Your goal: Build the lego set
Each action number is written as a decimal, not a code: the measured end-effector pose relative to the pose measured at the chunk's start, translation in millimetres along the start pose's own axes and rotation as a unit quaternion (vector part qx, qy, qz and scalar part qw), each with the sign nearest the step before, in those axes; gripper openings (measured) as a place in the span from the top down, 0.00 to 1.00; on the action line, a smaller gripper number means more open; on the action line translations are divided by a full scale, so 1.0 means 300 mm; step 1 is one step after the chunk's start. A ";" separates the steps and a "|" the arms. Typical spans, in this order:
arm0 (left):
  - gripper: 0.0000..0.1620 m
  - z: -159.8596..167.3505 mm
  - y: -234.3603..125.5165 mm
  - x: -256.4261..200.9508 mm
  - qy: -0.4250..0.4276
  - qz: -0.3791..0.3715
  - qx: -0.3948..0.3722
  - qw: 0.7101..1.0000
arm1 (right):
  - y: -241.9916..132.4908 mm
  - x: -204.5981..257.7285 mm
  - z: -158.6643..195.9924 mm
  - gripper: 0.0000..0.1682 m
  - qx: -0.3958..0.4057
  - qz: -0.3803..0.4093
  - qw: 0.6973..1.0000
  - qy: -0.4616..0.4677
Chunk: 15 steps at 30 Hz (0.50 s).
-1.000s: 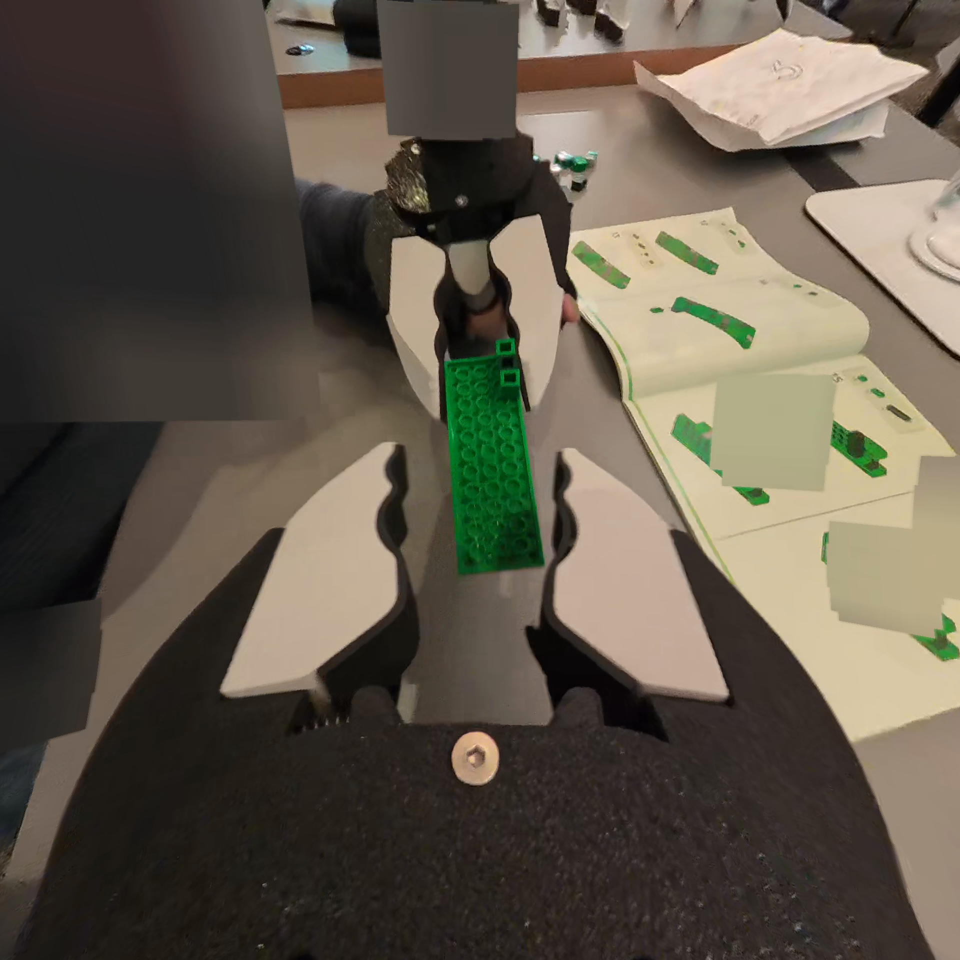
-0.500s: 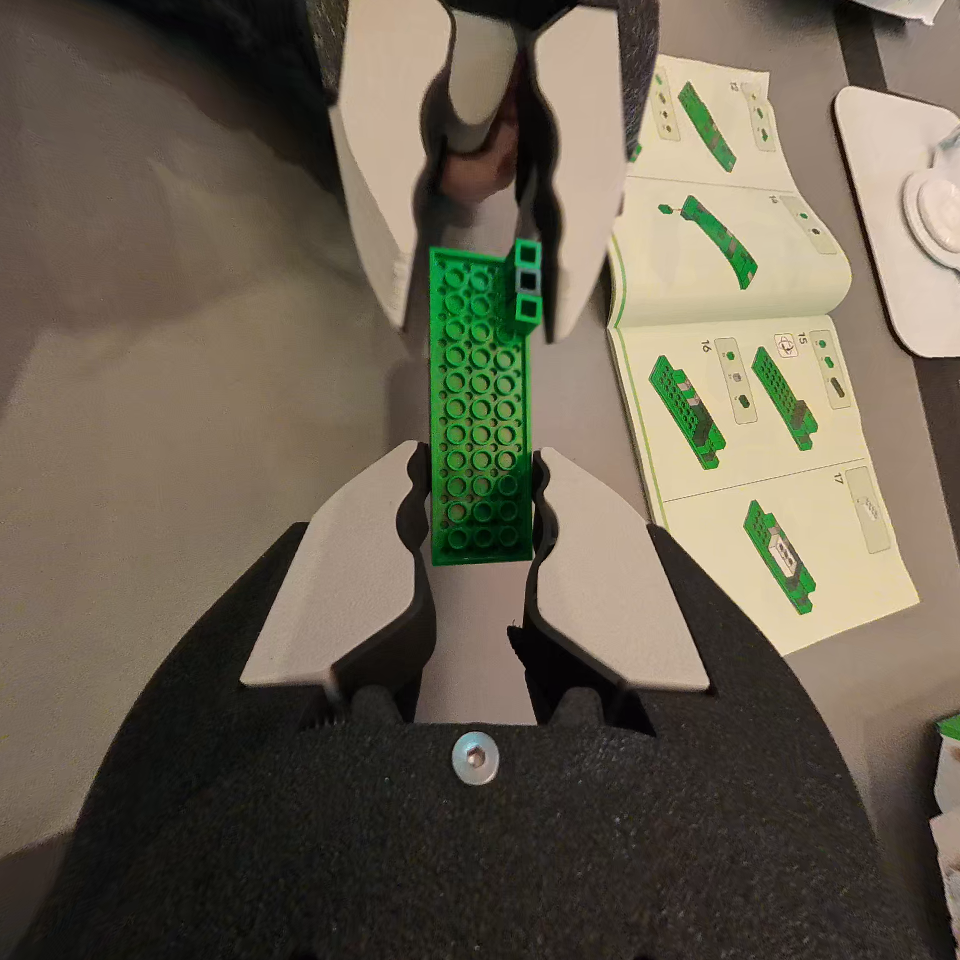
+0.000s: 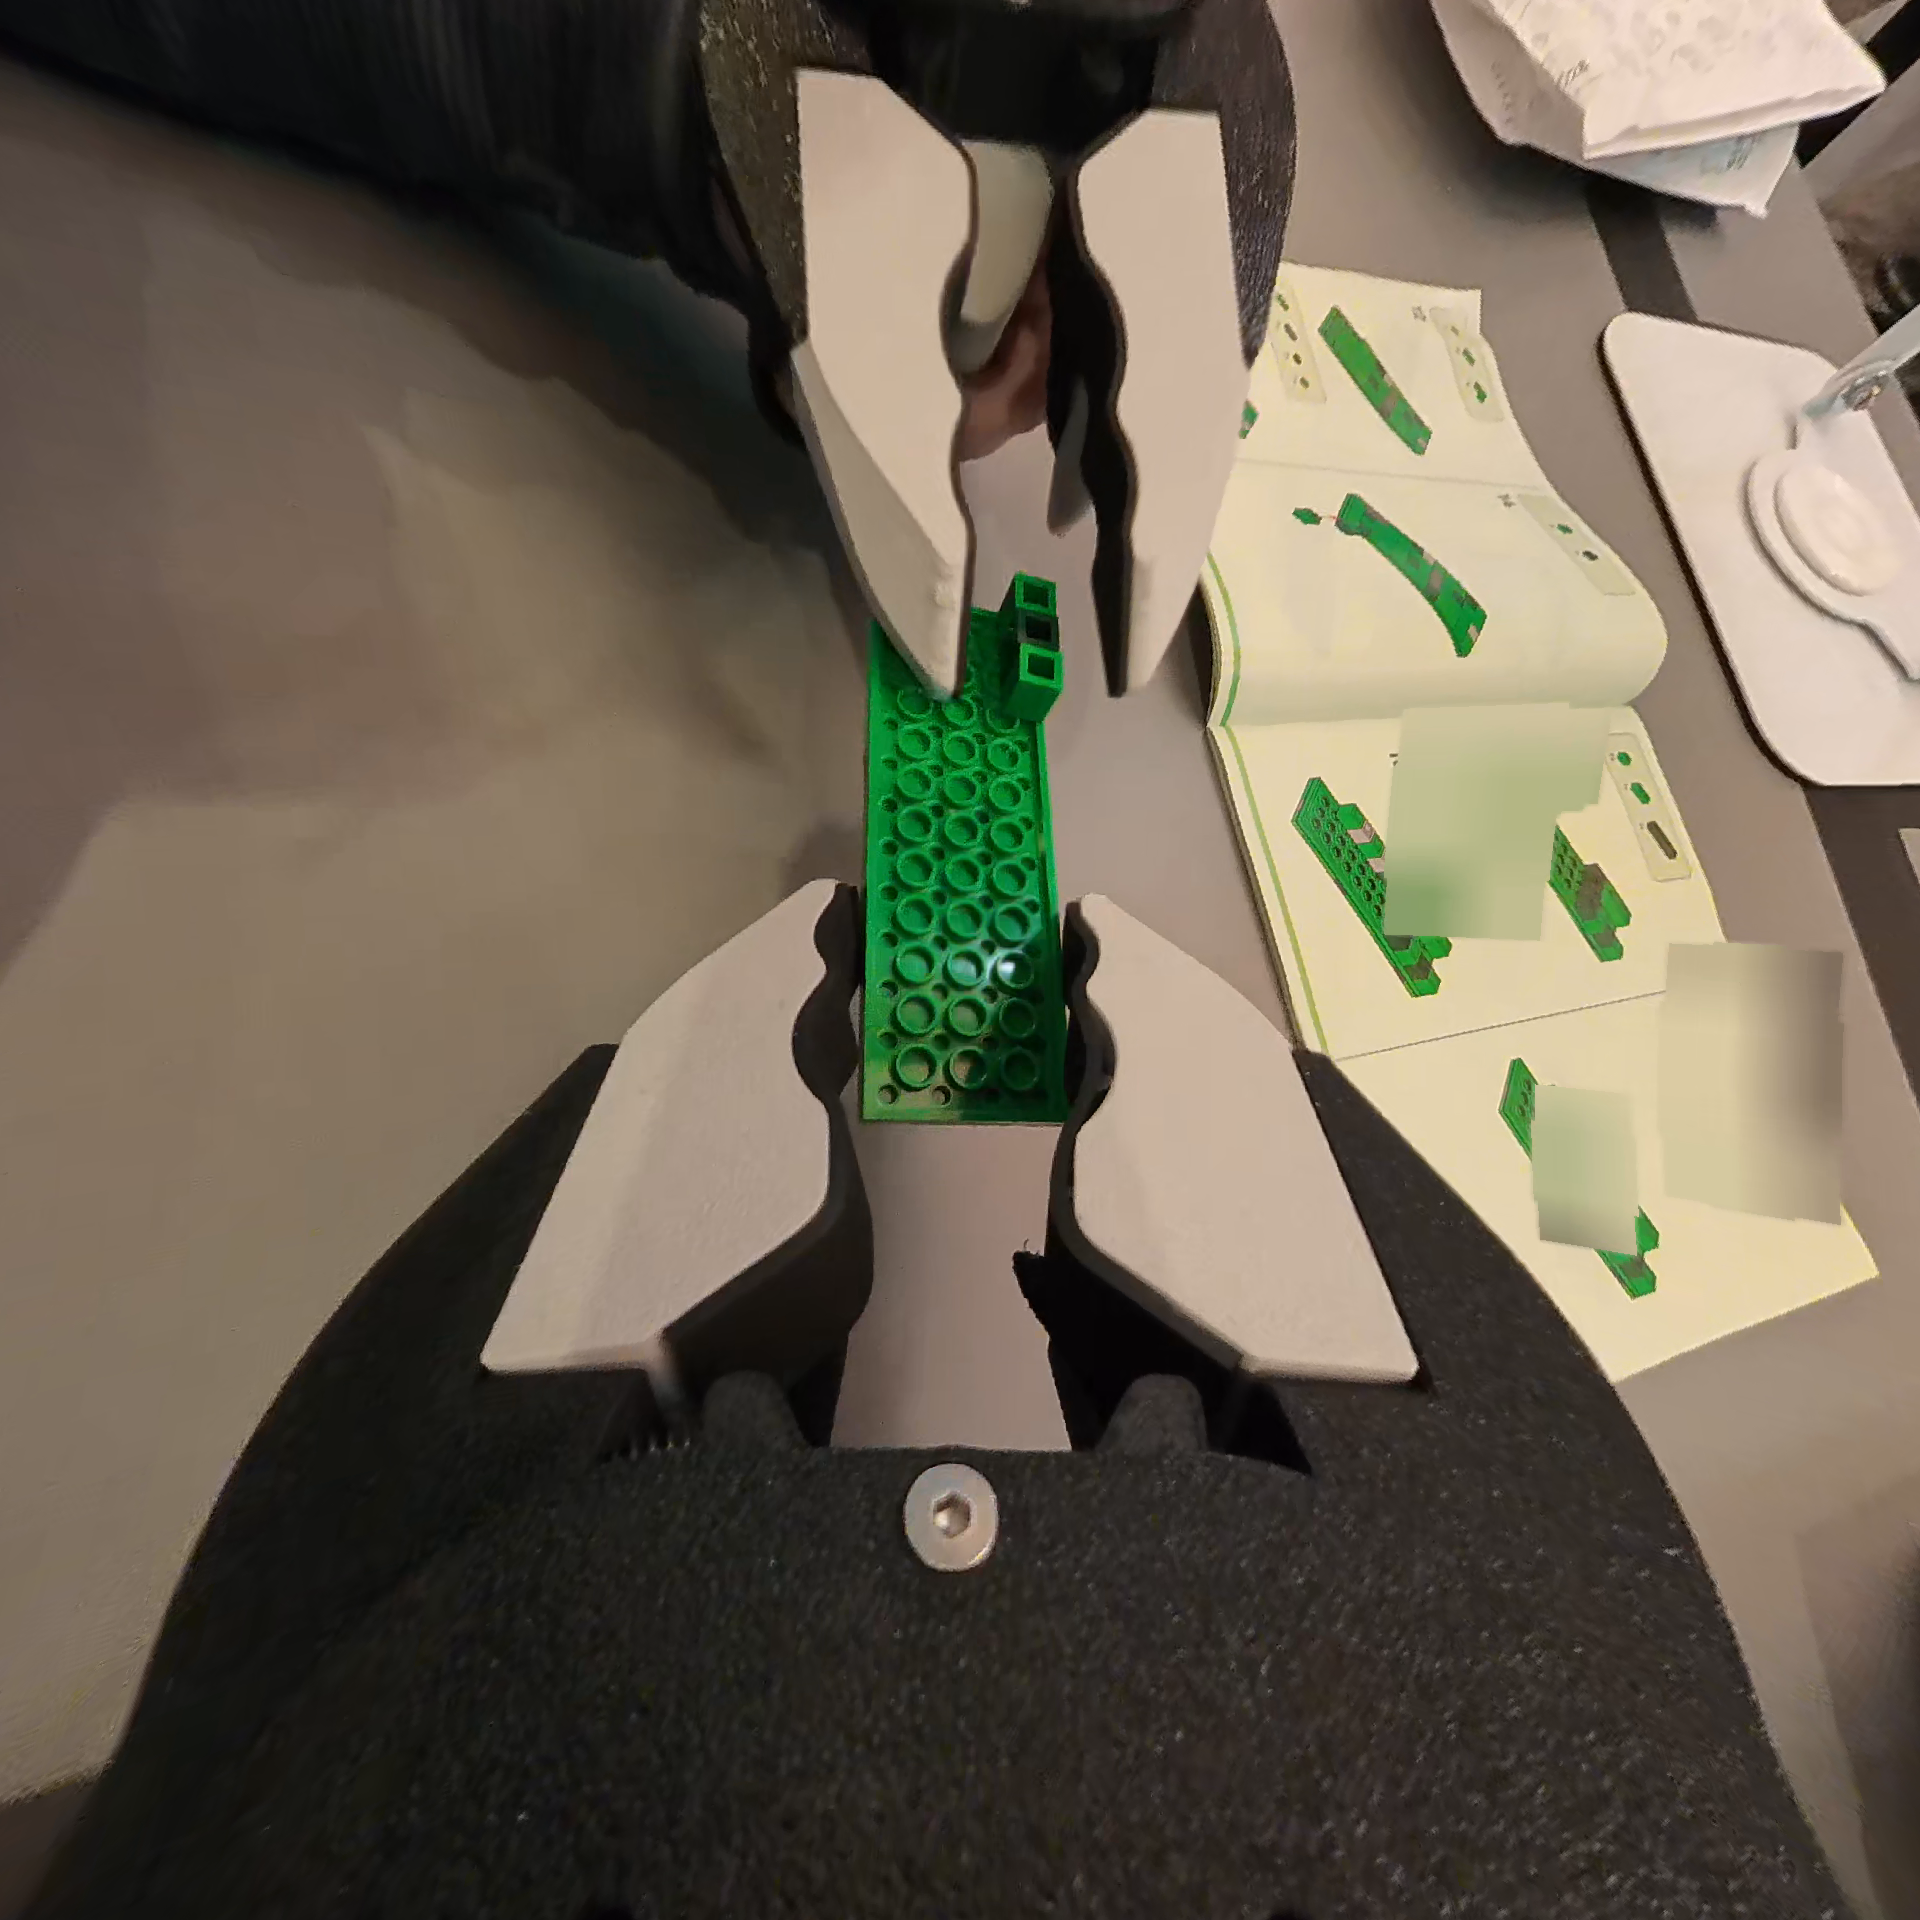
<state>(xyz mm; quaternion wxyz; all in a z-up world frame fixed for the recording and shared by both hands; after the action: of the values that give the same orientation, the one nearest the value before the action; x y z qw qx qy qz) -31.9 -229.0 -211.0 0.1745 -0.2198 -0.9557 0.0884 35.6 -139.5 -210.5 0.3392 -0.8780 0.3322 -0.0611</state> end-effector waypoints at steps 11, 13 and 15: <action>0.95 -0.010 0.000 -0.011 -0.006 0.022 -0.016 1.000 | -0.001 0.015 -0.019 0.78 -0.035 0.003 0.999 -0.034; 0.95 -0.015 -0.003 -0.009 -0.003 0.020 -0.019 1.000 | -0.003 0.015 -0.022 0.78 -0.043 0.004 0.998 -0.037; 0.95 -0.021 -0.006 -0.006 0.004 0.013 -0.018 1.000 | -0.004 0.014 -0.026 0.78 -0.046 0.010 0.998 -0.042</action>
<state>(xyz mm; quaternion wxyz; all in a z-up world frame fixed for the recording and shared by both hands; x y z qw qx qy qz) -28.7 -230.9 -205.3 0.1733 -0.2357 -0.9535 0.0729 36.9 -145.8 -204.4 0.3126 -0.8910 0.3291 -0.0049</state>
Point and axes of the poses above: each gripper's, where its closed fingertips meet, y out along the fingers, z out of its underside, x = y × z across the jaws, the point moved 5 cm from there along -y, back along the fingers, and after that the axes turned 11 degrees about y, right-handed, at the moved point
